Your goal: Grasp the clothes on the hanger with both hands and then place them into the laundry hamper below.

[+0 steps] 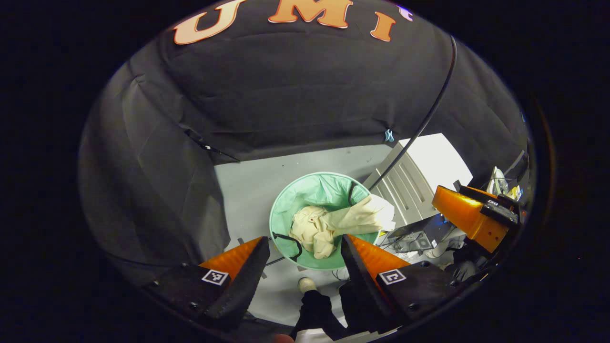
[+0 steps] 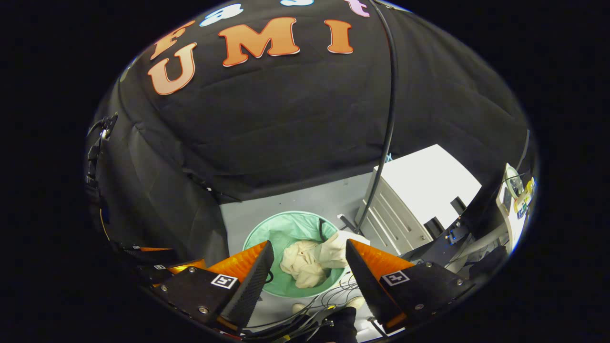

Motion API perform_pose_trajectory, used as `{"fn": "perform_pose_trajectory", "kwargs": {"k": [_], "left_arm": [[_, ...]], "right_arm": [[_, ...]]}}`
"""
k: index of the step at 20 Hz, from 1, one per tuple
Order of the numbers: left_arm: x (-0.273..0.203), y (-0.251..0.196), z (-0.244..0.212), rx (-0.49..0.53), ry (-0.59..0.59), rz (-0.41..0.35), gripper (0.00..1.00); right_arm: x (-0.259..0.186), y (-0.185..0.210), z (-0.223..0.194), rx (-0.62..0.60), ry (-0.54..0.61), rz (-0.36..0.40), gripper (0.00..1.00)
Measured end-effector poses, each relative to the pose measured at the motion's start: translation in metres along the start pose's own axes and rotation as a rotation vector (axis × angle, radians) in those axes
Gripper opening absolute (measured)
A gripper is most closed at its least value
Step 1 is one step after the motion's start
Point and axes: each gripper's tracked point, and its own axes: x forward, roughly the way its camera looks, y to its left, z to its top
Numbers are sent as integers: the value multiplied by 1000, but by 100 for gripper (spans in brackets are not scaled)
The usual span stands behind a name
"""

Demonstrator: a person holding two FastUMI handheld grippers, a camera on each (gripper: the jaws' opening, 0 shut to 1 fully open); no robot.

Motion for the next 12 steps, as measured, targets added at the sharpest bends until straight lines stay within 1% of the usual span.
{"fn": "perform_pose_trajectory", "kwargs": {"k": [2, 3, 4, 8, 12], "left_arm": [[-18, 4, 6, -19, -31, -5, 96], [-29, 6, 11, -24, -51, -9, 96], [-40, 7, 18, -29, -75, -10, 99], [-93, 16, 54, -42, -205, -18, 98], [-130, 26, 86, -50, -321, -18, 98]], "right_arm": [[-16, 0, 10, 8, -38, 2, 94], [-24, -1, 16, 11, -58, 1, 94], [-33, -3, 24, 11, -80, -3, 94], [-71, -5, 53, 21, -172, -8, 94], [-112, -4, 90, 19, -276, -10, 94]]}}
